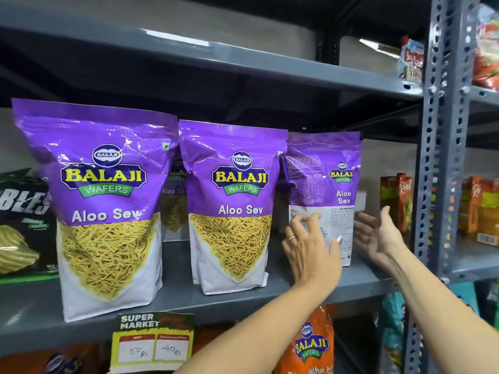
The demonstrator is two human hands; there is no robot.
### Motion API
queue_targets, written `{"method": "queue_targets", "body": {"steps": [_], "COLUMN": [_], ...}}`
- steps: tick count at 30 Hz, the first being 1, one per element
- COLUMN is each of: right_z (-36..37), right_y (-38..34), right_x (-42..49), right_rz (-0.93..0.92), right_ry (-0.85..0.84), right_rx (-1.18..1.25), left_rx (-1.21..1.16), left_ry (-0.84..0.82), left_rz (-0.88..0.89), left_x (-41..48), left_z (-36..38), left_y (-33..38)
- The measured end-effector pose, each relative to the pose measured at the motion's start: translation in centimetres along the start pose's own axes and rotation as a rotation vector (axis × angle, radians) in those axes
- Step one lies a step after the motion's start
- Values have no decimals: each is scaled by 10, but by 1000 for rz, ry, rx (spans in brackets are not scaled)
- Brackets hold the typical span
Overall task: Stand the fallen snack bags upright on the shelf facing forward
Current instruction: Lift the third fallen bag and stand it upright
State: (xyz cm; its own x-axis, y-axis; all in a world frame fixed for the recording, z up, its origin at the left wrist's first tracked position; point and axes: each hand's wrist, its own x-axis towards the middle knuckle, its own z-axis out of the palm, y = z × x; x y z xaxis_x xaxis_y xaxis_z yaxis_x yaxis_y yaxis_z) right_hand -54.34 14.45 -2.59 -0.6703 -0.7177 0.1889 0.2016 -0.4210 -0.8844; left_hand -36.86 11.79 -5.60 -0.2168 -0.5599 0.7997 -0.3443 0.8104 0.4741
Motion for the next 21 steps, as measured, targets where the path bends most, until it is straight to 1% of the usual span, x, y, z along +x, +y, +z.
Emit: {"method": "queue_targets", "body": {"steps": [3,5,7,10,12,14,16,18,21], "right_z": [-5,-9,-11,-12,-11,-9,-6,0,3], "right_y": [1,3,7,12,12,11,9,7,5], "right_x": [7,11,12,12,10,7,3,-4,-7], "right_rz": [2,-4,-33,-74,-49,14,53,51,7], "right_ry": [-5,43,61,55,2,-75,-134,-207,-338], "right_rx": [-5,-55,-113,-239,-247,-239,-299,-342,-340], "left_rx": [-154,-265,-282,-322,-399,-436,-455,-508,-663], "left_ry": [-119,-138,-131,-224,-296,-316,-320,-335,-385], "left_rz": [-89,-169,-210,-269,-310,-353,-390,-420,-445], "left_x": [1,5,8,13,15,16,20,28,34], "left_z": [5,5,6,5,2,0,-1,0,5], "left_y": [2,2,0,0,5,11,10,2,-12]}}
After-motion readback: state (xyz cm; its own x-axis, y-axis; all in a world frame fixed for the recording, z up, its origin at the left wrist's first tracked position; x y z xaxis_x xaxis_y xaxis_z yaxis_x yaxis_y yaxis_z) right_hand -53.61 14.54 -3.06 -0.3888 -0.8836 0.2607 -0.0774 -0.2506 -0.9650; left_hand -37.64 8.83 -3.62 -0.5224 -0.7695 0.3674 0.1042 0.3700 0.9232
